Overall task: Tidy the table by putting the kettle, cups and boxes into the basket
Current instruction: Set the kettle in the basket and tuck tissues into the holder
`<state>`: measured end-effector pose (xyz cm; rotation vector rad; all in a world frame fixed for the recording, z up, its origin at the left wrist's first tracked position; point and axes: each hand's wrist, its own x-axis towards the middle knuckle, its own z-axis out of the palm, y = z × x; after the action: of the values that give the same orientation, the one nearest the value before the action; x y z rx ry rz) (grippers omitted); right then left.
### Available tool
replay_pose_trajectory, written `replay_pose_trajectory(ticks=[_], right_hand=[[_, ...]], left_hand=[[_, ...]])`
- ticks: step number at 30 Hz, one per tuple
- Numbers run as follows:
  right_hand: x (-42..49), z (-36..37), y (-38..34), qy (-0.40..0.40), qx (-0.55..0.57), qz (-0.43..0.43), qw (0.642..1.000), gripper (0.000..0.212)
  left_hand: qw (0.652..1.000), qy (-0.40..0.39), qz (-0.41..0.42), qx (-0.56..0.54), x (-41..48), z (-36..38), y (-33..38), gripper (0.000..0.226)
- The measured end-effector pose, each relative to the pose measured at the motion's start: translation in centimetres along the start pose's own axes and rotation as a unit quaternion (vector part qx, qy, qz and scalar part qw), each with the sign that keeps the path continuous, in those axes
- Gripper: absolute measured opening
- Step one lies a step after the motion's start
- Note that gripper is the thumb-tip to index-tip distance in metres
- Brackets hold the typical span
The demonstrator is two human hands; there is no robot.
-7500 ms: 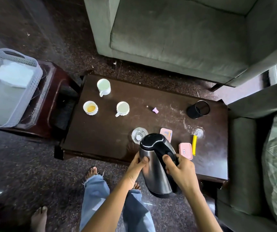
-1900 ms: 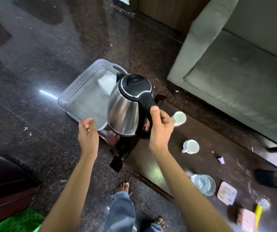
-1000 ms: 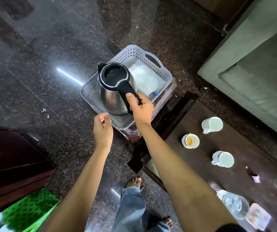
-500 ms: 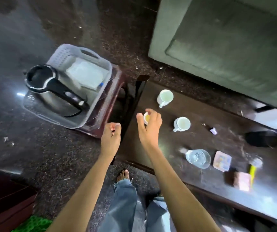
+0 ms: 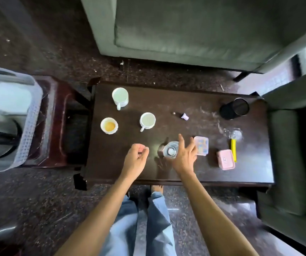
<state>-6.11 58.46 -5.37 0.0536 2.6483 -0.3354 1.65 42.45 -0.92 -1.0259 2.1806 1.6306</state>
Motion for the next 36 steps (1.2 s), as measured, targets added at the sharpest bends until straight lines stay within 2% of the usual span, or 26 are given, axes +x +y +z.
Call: replay_pose_trajectory(ticks=[3, 7, 12, 16, 23, 25, 29, 36], right_hand=[[0.8, 1.0, 1.7, -0.075, -0.046, -0.036, 0.995, 0.110], [1.9, 2.1, 2.5, -0.112, -0.013, -0.078, 0.991, 0.102], [2.6, 1.6, 2.7, -0.091, 0.020, -0.095, 0.991, 0.085], [4.0, 0.1, 2.0, -0.065, 0.037, -0.106, 0.992, 0.079], [11.1, -4.6, -1.0, 0.007, 0.101, -0.114, 0.988, 0.079], [14.0, -5.9, -1.8, 0.014, 0.112, -0.120, 0.986, 0.084], [19.0, -7.7, -3.1, 0.006, 0.100, -0.115, 0.988, 0.095], [23.5, -7.5, -3.7, -0.022, 0.094, -0.105, 0.990, 0.092]], left_hand=[[1.000, -0.018, -0.012, 0.016, 0.6, 1.8, 0.5, 0.026], [0.999, -0.019, -0.028, 0.023, 1.8, 3.6, 1.0, 0.029], [0.999, -0.007, -0.037, 0.031, 3.1, 4.9, 1.3, 0.030], [0.999, 0.009, -0.038, 0.028, 4.4, 5.3, 2.4, 0.031], [0.999, 0.047, -0.014, 0.003, 8.4, 5.8, 6.1, 0.026], [0.999, 0.053, -0.011, 0.000, 10.2, 6.4, 7.4, 0.028], [0.997, 0.078, 0.004, -0.009, 13.4, 7.3, 9.2, 0.027], [0.997, 0.083, -0.002, 0.003, 16.4, 7.7, 10.7, 0.030]])
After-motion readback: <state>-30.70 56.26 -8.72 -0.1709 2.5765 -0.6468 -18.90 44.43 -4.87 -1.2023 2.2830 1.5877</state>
